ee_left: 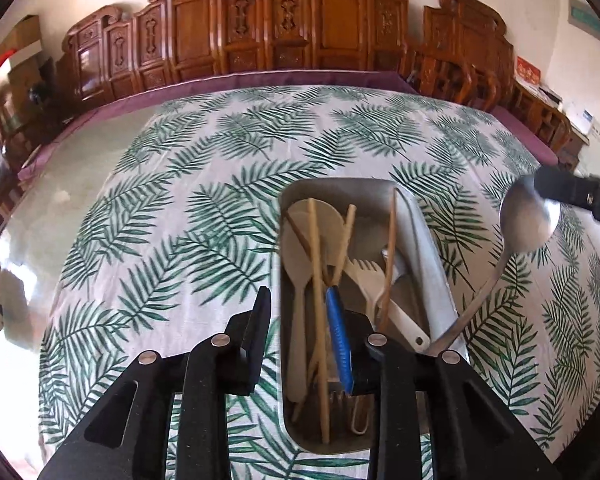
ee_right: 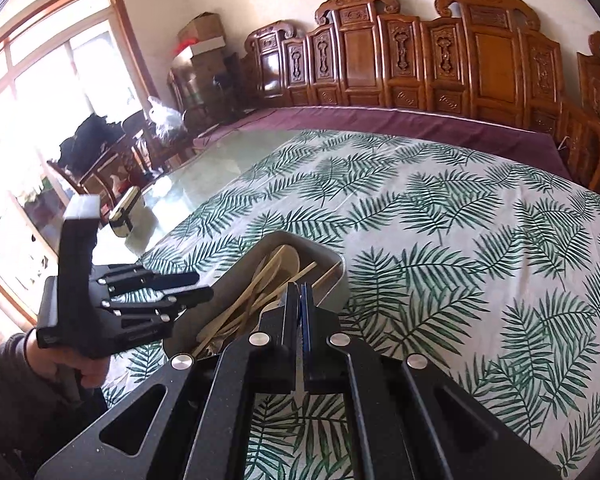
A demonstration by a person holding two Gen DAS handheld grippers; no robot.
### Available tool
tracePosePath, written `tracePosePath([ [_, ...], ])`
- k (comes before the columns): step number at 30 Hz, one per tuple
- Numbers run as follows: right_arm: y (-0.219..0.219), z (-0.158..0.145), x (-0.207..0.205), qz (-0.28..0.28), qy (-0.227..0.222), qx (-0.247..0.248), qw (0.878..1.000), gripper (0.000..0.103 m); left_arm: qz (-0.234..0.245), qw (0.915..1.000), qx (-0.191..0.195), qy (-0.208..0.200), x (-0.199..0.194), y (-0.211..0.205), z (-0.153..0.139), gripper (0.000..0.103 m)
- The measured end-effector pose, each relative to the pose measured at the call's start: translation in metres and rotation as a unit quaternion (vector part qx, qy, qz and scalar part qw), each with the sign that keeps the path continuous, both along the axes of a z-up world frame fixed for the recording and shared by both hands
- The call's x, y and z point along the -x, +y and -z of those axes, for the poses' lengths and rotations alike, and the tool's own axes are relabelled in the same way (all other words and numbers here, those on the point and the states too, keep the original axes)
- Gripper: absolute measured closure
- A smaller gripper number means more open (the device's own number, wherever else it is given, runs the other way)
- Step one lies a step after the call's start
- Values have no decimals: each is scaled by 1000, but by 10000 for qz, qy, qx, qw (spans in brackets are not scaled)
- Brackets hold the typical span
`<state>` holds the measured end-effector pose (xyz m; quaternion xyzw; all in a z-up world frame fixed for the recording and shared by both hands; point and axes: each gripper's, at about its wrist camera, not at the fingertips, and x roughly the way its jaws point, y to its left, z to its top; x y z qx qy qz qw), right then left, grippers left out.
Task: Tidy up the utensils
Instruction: 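Open the left gripper to drop the chopstick while the right gripper lowers the metal spoon into the tray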
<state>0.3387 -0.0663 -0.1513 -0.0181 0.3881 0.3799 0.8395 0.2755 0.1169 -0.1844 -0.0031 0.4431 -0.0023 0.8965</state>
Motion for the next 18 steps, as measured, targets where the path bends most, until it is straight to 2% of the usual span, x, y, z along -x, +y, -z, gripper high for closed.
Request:
tracePosePath([
  [11,47,19,-8,-413,146,466,9980,100,-200,9995,220,-103,1,25,-4,76],
  [18,70,24,-31,-388,68,711,9967,100,-166,9993,304,-155,-1,28,-7,76],
])
